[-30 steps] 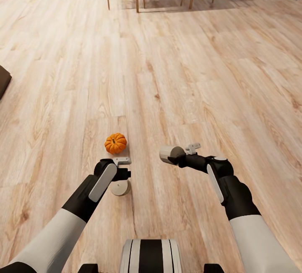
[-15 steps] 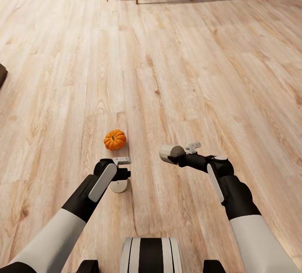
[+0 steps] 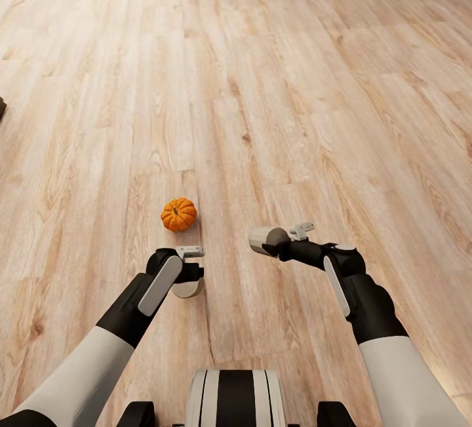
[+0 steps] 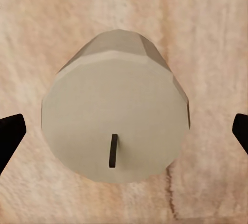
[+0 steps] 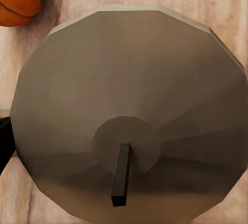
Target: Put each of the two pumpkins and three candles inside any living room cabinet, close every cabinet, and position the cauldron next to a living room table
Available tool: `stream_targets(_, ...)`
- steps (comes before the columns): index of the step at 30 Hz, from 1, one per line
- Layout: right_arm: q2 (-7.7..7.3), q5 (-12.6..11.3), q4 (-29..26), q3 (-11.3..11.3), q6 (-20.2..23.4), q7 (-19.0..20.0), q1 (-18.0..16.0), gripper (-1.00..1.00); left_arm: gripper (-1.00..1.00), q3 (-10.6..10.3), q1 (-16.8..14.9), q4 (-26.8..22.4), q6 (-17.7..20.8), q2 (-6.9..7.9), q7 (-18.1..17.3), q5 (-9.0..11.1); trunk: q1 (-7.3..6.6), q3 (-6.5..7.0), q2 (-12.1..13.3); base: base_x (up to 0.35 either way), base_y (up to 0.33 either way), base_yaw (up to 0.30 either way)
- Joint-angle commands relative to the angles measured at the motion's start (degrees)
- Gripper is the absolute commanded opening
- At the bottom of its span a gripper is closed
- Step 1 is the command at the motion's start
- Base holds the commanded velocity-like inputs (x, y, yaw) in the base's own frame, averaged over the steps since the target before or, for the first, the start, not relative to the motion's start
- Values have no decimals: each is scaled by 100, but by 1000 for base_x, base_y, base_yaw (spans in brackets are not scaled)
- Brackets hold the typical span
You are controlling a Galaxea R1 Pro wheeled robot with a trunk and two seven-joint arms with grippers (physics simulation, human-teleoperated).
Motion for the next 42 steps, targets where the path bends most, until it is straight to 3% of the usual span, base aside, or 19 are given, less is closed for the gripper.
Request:
stream_targets(1,0,-20,0,1,8,-6,0,-100,100,0,0,-2,0,2,0,0,0,0,0,0,0,0)
stream_targets(14,1,-20,0,8,8,-6,0,-100,100,16,0,-47,0,51,0,0,0,0,0,0,0,0)
stream_targets(19,1,-20,0,9,8,-6,0,-100,100,17,0,-56,0,56,0,0,13,-111,-7,0,0,0)
stream_targets(25,1,-20,0,9,8,-6,0,-100,100,20,0,-25,0,54,0,0,13,-111,-7,0,0,0)
stream_targets(33,0,-20,0,4,8,-8,0,-100,100,18,0,-4,-8,48,0,7,33,-288,-17,0,0,0)
stream_targets(42,1,-20,0,5,8,-6,0,-100,100,18,0,-12,-9,45,0,2,36,-310,-19,0,0,0)
